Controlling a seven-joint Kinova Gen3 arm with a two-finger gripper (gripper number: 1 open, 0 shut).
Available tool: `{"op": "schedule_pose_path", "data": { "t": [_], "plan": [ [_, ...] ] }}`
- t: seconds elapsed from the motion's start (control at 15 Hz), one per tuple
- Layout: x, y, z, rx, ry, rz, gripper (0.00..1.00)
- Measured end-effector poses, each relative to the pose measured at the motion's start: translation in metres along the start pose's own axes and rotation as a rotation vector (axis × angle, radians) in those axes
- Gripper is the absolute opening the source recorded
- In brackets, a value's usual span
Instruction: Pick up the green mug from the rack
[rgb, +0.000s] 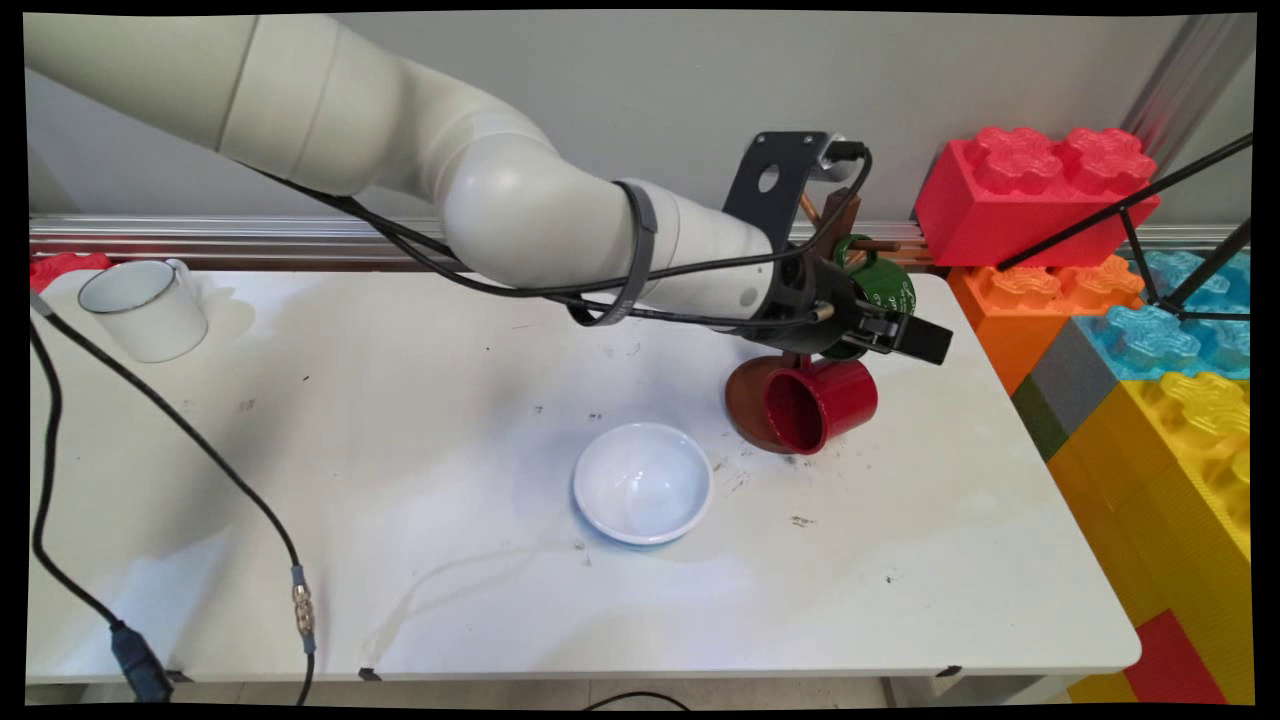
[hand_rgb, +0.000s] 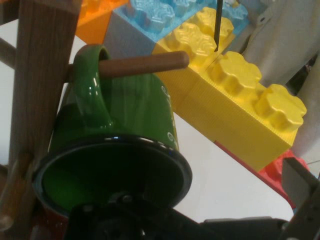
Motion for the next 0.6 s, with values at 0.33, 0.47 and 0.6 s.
{"op": "schedule_pose_path", "data": {
  "t": [0.33,0.47,0.6],
  "plan": [
    [0.001,-0.001,0.01,-0.006,0.009,-0.022,1.0],
    [0.002,-0.002,0.012,-0.004,0.013,-0.026,1.0],
    [0.003,-0.003,0.014,-0.002,0.018,-0.03,1.0]
  ]
}}
